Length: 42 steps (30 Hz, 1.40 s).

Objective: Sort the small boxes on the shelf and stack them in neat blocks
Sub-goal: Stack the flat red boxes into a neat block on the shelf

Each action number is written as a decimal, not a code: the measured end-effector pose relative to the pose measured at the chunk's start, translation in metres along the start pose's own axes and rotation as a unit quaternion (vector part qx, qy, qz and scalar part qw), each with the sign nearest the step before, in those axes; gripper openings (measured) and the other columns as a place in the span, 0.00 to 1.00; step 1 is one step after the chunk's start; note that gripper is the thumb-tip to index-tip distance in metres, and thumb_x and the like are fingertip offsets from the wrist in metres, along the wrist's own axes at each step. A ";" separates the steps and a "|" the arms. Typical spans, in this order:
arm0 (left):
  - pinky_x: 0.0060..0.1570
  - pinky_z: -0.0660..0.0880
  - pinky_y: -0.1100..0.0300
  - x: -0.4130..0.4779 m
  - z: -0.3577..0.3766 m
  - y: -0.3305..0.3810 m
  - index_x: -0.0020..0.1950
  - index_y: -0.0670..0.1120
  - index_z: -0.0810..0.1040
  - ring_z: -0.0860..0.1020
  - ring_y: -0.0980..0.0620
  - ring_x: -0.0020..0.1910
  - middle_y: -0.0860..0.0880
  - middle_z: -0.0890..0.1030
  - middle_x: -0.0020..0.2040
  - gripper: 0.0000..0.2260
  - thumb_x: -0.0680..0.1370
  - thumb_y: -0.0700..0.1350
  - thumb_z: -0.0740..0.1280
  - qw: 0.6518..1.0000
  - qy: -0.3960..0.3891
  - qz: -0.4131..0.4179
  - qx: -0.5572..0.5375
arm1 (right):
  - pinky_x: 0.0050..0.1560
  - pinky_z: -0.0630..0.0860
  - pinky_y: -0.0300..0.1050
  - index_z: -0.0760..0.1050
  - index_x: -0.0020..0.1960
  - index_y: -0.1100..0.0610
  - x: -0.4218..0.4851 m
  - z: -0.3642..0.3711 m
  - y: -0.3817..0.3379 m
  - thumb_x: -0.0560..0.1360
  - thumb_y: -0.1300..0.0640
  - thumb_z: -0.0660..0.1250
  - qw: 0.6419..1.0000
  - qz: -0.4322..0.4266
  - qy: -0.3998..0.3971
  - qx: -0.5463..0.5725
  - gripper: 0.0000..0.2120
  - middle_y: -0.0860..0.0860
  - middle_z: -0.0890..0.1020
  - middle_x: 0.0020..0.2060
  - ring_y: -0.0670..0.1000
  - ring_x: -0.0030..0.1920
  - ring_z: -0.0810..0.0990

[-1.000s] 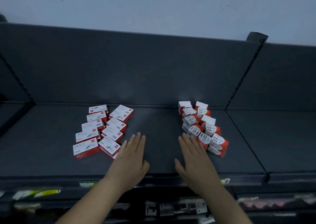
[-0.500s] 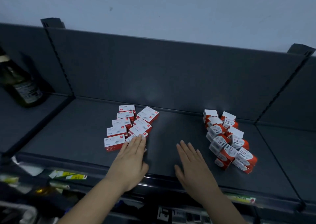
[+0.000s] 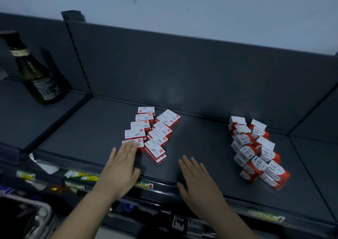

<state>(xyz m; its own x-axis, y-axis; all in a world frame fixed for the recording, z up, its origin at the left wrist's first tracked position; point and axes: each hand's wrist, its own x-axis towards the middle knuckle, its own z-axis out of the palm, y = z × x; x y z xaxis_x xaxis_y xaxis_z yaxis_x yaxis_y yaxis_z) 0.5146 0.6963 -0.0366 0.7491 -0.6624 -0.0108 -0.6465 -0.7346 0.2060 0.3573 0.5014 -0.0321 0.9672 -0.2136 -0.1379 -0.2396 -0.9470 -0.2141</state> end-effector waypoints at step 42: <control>0.56 0.65 0.56 0.105 0.016 -0.100 0.63 0.50 0.76 0.70 0.52 0.56 0.54 0.70 0.56 0.22 0.72 0.52 0.75 0.967 0.084 0.120 -0.211 | 0.55 0.61 0.18 0.72 0.68 0.49 0.105 0.030 -0.058 0.75 0.57 0.72 0.921 0.170 0.245 0.252 0.22 0.41 0.73 0.56 0.35 0.56 0.70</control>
<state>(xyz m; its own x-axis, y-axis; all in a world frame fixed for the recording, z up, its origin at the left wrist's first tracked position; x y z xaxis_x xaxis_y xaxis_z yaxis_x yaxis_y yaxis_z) 0.6556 0.6977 -0.0735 0.6212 -0.7468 0.2374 -0.7143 -0.4150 0.5635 0.4700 0.5413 -0.0629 0.7221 -0.6762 0.1459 -0.4248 -0.5999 -0.6780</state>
